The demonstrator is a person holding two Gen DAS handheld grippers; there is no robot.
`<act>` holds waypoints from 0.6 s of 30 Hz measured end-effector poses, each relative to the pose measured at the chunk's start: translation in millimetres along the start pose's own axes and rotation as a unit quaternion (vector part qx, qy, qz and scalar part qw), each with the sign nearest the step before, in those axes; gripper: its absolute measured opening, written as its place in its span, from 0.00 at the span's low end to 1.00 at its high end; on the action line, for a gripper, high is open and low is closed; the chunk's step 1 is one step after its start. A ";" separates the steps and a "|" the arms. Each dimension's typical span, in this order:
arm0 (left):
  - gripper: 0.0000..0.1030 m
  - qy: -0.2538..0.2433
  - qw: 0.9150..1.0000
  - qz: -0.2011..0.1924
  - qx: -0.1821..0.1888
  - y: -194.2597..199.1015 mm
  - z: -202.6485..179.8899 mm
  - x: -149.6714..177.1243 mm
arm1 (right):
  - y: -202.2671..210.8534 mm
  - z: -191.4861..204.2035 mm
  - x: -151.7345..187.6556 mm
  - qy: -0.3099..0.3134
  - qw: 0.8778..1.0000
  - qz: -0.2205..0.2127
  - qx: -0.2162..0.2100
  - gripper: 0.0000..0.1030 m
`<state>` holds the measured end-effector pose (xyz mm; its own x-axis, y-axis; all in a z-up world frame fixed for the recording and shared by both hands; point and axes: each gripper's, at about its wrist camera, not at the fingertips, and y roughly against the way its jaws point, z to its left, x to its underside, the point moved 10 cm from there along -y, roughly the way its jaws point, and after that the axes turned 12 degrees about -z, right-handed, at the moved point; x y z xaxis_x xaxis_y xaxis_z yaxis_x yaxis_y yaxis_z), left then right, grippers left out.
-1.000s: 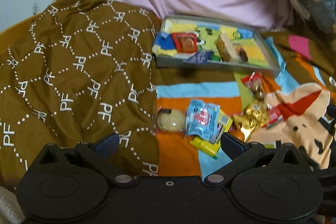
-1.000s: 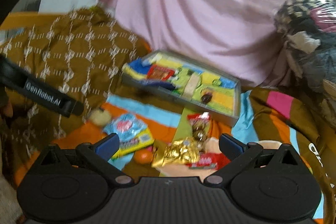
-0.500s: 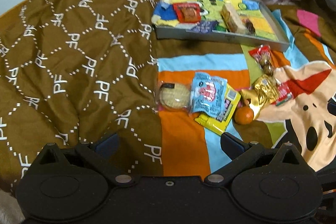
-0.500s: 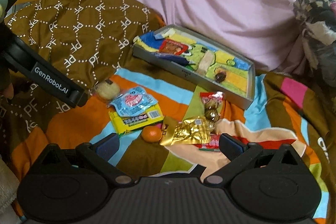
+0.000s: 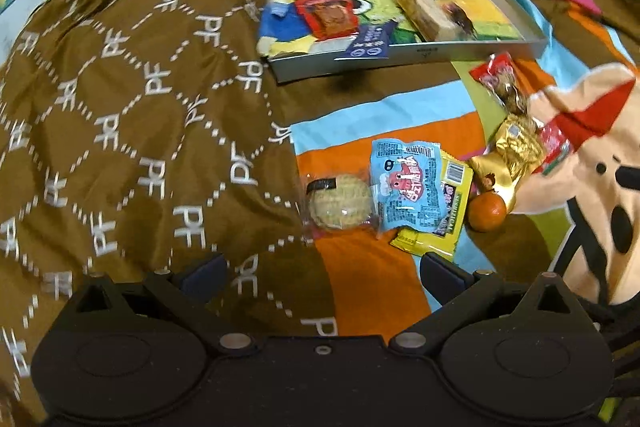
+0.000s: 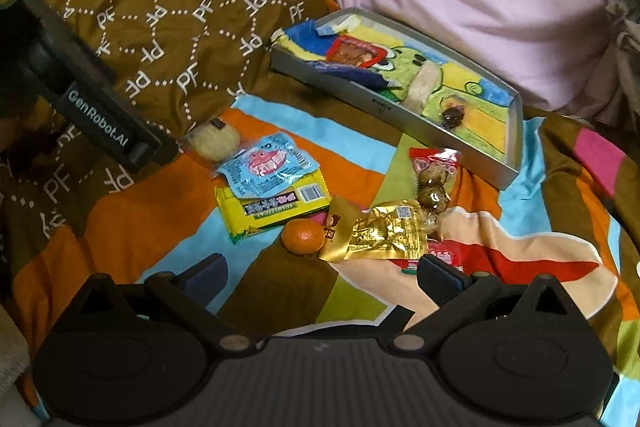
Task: Organize snacks
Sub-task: 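Lower the left tool onto the round wrapped biscuit while the right tool approaches the mandarin orange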
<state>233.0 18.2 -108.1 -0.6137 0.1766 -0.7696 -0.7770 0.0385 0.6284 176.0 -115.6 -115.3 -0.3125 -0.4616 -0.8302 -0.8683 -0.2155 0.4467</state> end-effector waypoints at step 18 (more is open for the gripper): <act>0.99 -0.091 0.991 0.040 0.088 -64.3 14.0 -7.3 | -45.3 -5.4 10.6 -0.006 0.999 0.006 -0.052 1.00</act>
<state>289.5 28.2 -141.4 -0.6250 0.3592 -0.6931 -0.6804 0.1846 0.7092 214.1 -115.4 -142.5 -0.3276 -0.4548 -0.8282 -0.8201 -0.2984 0.4883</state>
